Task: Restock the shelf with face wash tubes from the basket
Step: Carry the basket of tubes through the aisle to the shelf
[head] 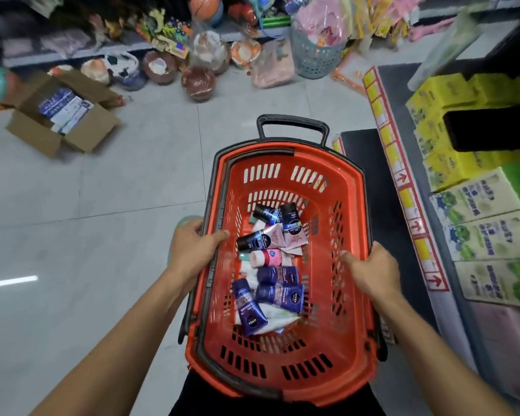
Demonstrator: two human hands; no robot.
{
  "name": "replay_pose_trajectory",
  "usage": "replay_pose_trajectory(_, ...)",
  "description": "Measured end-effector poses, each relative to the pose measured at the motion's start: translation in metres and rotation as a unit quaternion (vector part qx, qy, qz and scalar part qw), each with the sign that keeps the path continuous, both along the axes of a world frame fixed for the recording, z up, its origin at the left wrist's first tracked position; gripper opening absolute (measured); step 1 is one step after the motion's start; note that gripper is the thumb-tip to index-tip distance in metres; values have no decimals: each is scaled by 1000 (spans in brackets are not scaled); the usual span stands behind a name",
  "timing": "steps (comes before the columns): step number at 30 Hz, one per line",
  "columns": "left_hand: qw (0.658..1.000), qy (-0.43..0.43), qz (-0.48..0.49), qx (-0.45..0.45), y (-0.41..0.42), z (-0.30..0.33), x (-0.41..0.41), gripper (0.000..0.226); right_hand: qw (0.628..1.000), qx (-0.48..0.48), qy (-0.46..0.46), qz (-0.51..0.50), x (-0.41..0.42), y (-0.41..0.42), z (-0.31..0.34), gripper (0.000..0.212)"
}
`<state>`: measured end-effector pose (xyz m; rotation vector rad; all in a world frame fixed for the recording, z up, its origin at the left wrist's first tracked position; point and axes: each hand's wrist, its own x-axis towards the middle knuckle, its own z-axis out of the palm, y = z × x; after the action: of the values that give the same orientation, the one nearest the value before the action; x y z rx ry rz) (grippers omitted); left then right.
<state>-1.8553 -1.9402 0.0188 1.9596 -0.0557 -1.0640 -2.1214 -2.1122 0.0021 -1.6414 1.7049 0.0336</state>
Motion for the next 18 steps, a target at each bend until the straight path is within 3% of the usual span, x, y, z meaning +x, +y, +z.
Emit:
replay_pose_trajectory(10, 995, 46, 72, 51, -12, -107, -7, 22, 998, 52, 35, 23, 20, -31, -106, 27)
replay_pose_trajectory(18, 990, 70, 70, 102, -10, -248, -3, 28, 995, 79, 65, 5, 30, -34, -248, 43)
